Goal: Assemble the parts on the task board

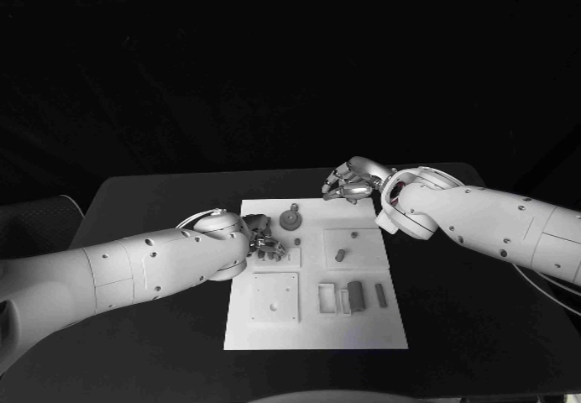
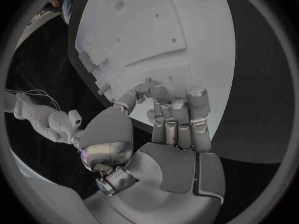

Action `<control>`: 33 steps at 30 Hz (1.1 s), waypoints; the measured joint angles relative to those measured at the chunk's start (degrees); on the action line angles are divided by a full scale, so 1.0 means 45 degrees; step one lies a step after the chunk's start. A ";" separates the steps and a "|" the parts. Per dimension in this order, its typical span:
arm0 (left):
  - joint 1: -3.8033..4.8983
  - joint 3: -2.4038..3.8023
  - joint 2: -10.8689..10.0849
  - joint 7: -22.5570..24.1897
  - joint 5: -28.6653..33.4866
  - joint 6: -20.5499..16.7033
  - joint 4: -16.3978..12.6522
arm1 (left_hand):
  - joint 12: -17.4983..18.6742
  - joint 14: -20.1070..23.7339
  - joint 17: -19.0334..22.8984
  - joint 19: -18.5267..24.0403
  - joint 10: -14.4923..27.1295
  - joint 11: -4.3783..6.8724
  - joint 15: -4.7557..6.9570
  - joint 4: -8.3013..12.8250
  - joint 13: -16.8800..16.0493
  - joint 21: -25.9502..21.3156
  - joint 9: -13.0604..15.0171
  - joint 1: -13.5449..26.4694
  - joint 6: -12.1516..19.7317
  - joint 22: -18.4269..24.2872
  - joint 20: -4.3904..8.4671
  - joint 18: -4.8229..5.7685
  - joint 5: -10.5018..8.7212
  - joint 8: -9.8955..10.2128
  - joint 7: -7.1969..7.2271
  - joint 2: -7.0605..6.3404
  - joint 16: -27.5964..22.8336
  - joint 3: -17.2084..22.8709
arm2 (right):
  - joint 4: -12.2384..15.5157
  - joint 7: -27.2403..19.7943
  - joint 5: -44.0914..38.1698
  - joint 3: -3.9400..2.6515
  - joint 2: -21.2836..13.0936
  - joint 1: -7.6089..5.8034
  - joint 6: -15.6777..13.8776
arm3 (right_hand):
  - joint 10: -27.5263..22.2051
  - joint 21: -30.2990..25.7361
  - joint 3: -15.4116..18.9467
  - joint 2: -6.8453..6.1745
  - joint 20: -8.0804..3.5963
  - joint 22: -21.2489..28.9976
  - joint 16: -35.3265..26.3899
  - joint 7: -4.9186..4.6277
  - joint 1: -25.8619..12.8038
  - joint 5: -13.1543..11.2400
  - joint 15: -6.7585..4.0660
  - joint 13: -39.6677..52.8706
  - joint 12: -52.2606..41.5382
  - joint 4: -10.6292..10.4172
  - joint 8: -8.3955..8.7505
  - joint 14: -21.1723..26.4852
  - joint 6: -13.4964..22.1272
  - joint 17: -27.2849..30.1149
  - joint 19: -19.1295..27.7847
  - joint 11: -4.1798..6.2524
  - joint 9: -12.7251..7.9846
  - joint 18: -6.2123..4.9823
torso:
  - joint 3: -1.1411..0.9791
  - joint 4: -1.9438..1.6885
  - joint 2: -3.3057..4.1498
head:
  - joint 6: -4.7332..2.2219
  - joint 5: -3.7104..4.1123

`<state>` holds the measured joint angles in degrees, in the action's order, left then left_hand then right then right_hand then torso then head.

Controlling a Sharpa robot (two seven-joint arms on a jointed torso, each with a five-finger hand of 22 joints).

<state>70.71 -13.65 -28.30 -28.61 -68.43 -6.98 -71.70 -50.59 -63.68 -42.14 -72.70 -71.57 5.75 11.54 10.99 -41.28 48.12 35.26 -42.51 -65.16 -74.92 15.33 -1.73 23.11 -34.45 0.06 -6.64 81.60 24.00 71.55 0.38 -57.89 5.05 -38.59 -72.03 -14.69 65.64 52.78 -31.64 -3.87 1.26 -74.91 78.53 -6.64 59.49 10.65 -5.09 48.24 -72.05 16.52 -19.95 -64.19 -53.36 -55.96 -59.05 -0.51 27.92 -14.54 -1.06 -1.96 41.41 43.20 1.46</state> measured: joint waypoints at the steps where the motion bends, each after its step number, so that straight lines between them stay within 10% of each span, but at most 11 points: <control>1: 0.0000 0.0000 0.0000 0.0001 0.0010 0.0000 0.0002 | 0.0000 0.0014 -0.0001 0.0000 0.0000 0.0000 0.0015 0.0000 0.0000 0.0000 0.0000 0.0000 0.0002 0.0000 0.0000 -0.0001 -0.0021 0.0000 0.0002 0.0000 0.0005 0.0000 | 0.0000 0.0000 0.0000 0.0000 0.0000 0.0000 0.0000 | 0.0000 0.0000 0.0000 -0.0014 0.0000 0.0000 0.0000 0.0000 -0.0014 0.0000 0.0000 0.0000 0.0000 0.0000 0.0000 0.0000 -0.0001 0.0000 0.0000 0.0000 0.0000 0.0000 | 0.0001 0.0000 0.0000 | 0.0000 0.0002; 14: 0.0000 0.0000 0.0004 0.0006 0.0071 0.0000 0.0003 | 0.0000 0.0016 -0.0001 0.0000 0.0000 0.0000 0.0013 -0.0034 -0.0001 0.0000 0.0001 0.0045 0.0021 0.0002 0.0000 -0.0005 -0.0020 0.0000 0.0024 -0.0044 0.0052 -0.0033 | 0.0001 0.0001 0.0001 0.0000 -0.0001 0.0000 0.0000 | 0.0000 0.0000 0.0000 -0.0028 0.0000 0.0000 0.0000 -0.0036 -0.0028 0.0000 0.0004 -0.0001 0.0000 0.0000 0.0046 0.0002 0.0041 -0.0001 0.0000 0.0000 0.0010 0.0004 | 0.0001 -0.0002 0.0000 | 0.0026 -0.0002; 23: 0.0001 0.0001 0.0008 0.0015 0.0086 0.0001 -0.0004 | -0.0048 0.0021 0.0019 0.0001 0.0000 0.0000 0.0005 0.0408 0.0006 0.0000 0.0014 -0.0543 0.0036 0.0003 -0.0001 -0.0005 0.0091 -0.0049 0.0039 0.0499 0.0052 0.0289 | 0.0000 0.0001 0.0001 0.0000 0.0002 0.0000 0.0001 | 0.0000 0.0000 0.0000 -0.0028 0.0000 0.0000 0.0000 -0.0019 -0.0028 0.0000 0.0010 -0.0001 0.0000 0.0000 0.0046 0.0004 0.0065 -0.0001 0.0000 0.0000 0.0008 0.0011 | 0.0001 -0.0002 -0.0004 | 0.0023 -0.0005; 33: 0.0008 0.0007 0.0006 0.0069 0.0155 0.0003 -0.0014 | -0.0048 0.0027 0.0052 -0.0049 0.0001 -0.0001 -0.0044 0.0420 0.0050 0.0000 0.0015 -0.1172 0.0038 0.0004 0.0045 0.0015 0.0671 -0.0099 0.0040 0.0147 0.0051 0.0954 | -0.0004 0.0001 0.0002 0.0000 0.0004 0.0000 0.0001 | 0.0000 0.0000 0.0000 -0.0027 0.0000 0.0000 0.0000 -0.0017 -0.0028 0.0000 0.0040 -0.0001 0.0000 0.0000 0.0046 0.0001 0.0066 -0.0001 0.0001 0.0000 0.0020 0.0062 | 0.0001 -0.0002 -0.0004 | 0.0022 0.0013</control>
<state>70.74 -13.62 -28.27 -28.30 -67.73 -6.97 -71.76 -50.80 -63.56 -41.91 -72.92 -71.56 5.75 11.35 12.88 -41.06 48.12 35.33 -47.79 -64.98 -74.91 15.53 -1.66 26.13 -34.90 0.24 -5.97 81.83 28.29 71.53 0.39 -57.88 5.05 -38.57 -72.03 -14.68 65.64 52.78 -31.64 -4.00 1.26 -74.91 78.53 -6.72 59.36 10.65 -4.91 48.24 -72.05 16.52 -19.74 -64.19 -53.06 -55.97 -59.05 -0.51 28.01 -14.26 -1.05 -1.97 41.39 43.30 1.52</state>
